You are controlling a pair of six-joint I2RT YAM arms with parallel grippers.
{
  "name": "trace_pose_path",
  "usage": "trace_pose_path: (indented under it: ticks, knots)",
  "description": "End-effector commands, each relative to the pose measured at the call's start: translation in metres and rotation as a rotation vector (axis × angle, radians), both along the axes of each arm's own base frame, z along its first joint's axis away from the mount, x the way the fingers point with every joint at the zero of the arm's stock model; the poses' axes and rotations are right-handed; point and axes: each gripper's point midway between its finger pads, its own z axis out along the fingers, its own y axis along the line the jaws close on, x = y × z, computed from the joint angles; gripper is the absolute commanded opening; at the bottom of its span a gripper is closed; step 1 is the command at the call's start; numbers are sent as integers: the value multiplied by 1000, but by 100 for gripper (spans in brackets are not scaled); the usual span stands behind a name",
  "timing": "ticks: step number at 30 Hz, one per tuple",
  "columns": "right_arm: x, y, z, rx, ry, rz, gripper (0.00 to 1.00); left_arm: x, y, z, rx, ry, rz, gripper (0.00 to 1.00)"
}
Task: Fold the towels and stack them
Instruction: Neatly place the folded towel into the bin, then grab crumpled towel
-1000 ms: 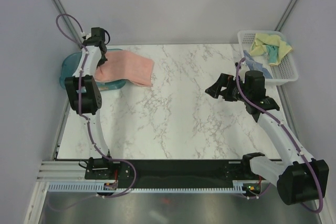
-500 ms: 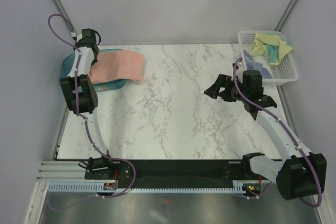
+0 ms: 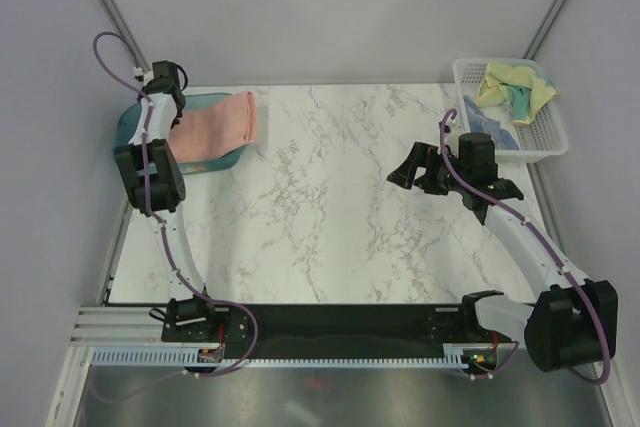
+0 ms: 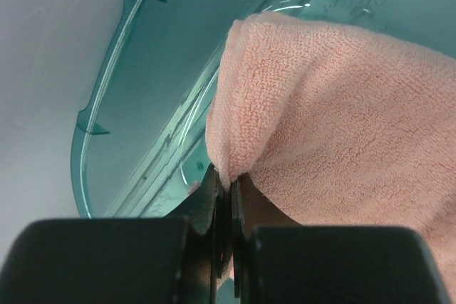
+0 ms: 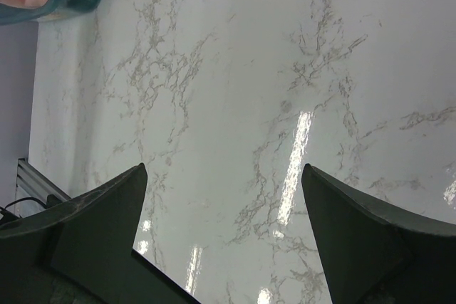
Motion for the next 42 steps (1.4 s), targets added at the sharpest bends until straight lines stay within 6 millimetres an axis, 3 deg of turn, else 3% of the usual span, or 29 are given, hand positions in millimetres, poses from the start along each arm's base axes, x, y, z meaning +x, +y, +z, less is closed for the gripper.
trace_pose_path:
  ticks: [1,16,20,22,23,25,26,28,29,31,33,34,35,36,37,38,39,40,41,42]
  knots:
    - [10,4,21,9,-70,23,98,12,20,18,64,-52,23,2]
    - [13,3,21,2,-68,21,98,17,37,21,102,-52,31,4]
    - [15,2,22,-2,-73,14,98,17,33,35,102,-76,24,56]
    - [17,0,27,-5,-82,-5,98,17,28,41,96,-87,15,68]
    - [19,-1,34,-3,-99,-19,98,17,23,56,97,-118,7,70]
    - [26,-8,42,-12,-117,-78,98,18,13,65,74,-151,-5,78]
    - [30,-11,52,-14,-143,-100,98,19,2,79,58,-193,-18,82]
    - [41,-25,60,-45,-170,-202,98,23,-22,86,-7,-232,-71,89]
    - [46,-30,69,-32,-186,-252,98,27,-43,91,-38,-259,-98,99]
    - [59,-48,84,-48,-232,-378,98,24,-74,104,-93,-295,-160,100]
    - [71,-56,106,-56,-264,-431,98,24,-120,106,-162,-305,-255,100]
    - [75,-58,113,-72,-272,-439,98,23,-142,116,-226,-332,-321,100]
    - [89,-69,133,-116,-308,-482,98,23,-192,119,-278,-329,-431,100]
    - [91,-78,132,-196,-295,-488,98,16,-217,113,-320,-304,-491,100]
    - [101,-88,127,-268,-278,-523,98,8,-246,127,-359,-317,-579,98]
    - [108,-111,147,-340,-316,-623,98,-3,-286,130,-381,-303,-660,98]
    - [111,-129,148,-432,-311,-670,98,-17,-308,125,-410,-277,-708,98]
    - [120,-142,139,-484,-286,-710,98,-30,-330,138,-454,-296,-772,98]
    - [127,-154,149,-500,-298,-746,98,-47,-368,144,-504,-297,-851,98]
    - [133,-174,148,-535,-289,-766,98,-62,-387,135,-531,-267,-913,98]
